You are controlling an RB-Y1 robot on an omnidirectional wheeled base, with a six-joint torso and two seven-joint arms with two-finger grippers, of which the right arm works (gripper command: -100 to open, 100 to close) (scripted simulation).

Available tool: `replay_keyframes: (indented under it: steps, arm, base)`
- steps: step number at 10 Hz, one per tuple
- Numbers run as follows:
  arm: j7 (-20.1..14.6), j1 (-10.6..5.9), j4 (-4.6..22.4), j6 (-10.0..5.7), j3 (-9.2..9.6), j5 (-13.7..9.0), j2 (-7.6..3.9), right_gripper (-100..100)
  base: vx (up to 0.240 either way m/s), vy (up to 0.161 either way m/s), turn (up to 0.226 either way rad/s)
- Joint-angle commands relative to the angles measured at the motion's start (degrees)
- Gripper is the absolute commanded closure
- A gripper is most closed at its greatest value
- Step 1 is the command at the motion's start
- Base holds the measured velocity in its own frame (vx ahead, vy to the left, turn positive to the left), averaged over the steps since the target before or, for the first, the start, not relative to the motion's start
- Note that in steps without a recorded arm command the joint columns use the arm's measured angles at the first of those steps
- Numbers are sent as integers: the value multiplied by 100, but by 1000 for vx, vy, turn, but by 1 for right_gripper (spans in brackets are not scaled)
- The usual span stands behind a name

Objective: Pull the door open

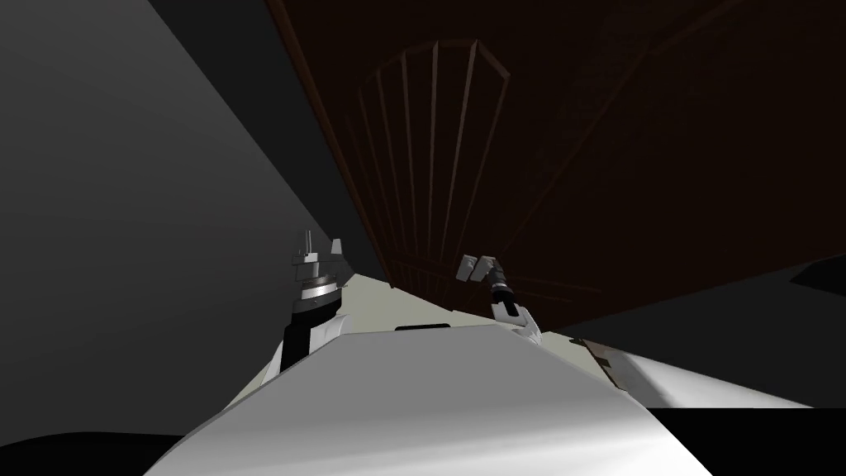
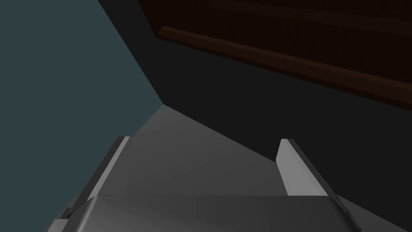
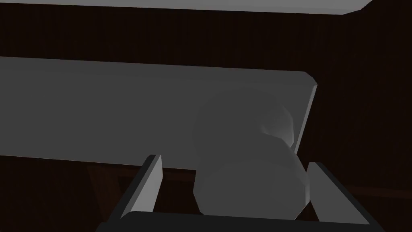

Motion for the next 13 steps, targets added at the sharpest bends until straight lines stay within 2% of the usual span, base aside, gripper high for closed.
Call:
replay_keyframes:
  steps: [1, 2, 7, 8, 10, 11, 13]
  arm:
    - [0, 0, 0, 0, 0, 0, 0, -100]
    - [0, 0, 0, 0, 0, 0, 0, 100]
    - [0, 0, 0, 0, 0, 0, 0, 100]
    - [-5, 90, 33, 15, -78, -9, -53, 100]
    - [-18, 169, 52, 30, -154, -20, -116, 100]
    - [-40, 190, -58, -15, -45, -1, -58, -100]
    - [-91, 219, -106, -33, 50, 12, -55, -100]
  base:
    - [68, 64, 23]
    - [-3, -5, -21]
    - [-14, -9, 9]
    - [-116, -57, -74]
    - [-160, -105, -135]
    - [-192, -70, -27]
    - [-212, 16, 50]
